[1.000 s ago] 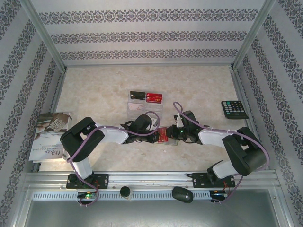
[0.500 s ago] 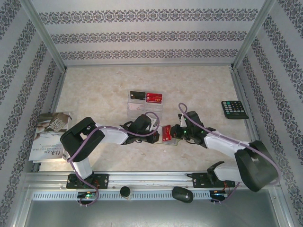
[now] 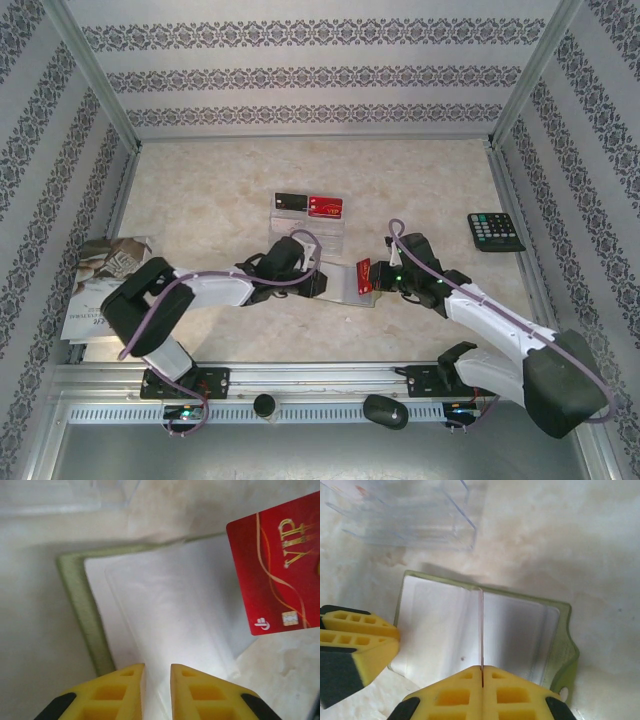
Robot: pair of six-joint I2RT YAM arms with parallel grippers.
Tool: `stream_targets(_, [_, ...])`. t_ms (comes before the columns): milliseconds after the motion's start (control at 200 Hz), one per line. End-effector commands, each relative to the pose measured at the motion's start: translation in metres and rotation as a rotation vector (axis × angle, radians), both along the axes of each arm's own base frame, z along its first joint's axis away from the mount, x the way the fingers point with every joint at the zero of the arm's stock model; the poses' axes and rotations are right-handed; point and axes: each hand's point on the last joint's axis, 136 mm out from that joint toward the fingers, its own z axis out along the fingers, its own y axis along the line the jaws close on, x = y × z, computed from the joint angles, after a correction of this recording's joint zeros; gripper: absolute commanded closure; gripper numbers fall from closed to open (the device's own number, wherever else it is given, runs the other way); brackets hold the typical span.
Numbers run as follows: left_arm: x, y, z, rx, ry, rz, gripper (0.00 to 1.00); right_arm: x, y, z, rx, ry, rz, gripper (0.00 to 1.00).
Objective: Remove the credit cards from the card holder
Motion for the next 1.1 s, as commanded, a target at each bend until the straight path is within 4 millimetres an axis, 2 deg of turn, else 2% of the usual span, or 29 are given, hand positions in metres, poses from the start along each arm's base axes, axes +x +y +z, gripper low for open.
stream_targets(0, [0.003, -0.003, 0.041, -0.087, -0.094, -0.041, 0.78, 0.009, 0.002, 0.035, 0.003, -0.111, 0.019, 1.0])
stream_targets(120, [0.005, -0.009, 0.086, -0.263, -0.175, -0.085, 0.74, 0.016, 0.017, 0.071, 0.097, -0.221, 0.056, 1.0])
stream_targets(270, [0.012, -0.001, 0.131, -0.477, -0.283, -0.085, 0.66, 0.024, 0.037, 0.113, 0.238, -0.339, 0.096, 1.0])
stream_targets(390, [0.011, -0.002, 0.15, -0.559, -0.33, -0.113, 0.66, 0.028, 0.046, 0.139, 0.347, -0.403, 0.1, 1.0])
stream_targets(510, [0.015, 0.008, 0.166, -0.654, -0.375, -0.091, 0.65, 0.028, 0.05, 0.16, 0.439, -0.456, 0.093, 1.0])
stream_targets(694, [0.021, 0.018, 0.183, -0.827, -0.402, -0.081, 0.65, 0.025, 0.063, 0.171, 0.534, -0.472, 0.107, 1.0])
stream_targets(784, [0.023, 0.017, 0.181, -0.829, -0.39, -0.083, 0.65, 0.022, 0.07, 0.173, 0.554, -0.471, 0.121, 1.0])
stream_targets(959, [0.018, 0.018, 0.195, -0.843, -0.428, -0.102, 0.65, 0.019, 0.078, 0.175, 0.568, -0.468, 0.14, 1.0])
stream_targets(1099, [0.017, 0.018, 0.194, -0.848, -0.416, -0.104, 0.65, 0.019, 0.082, 0.175, 0.569, -0.465, 0.143, 1.0])
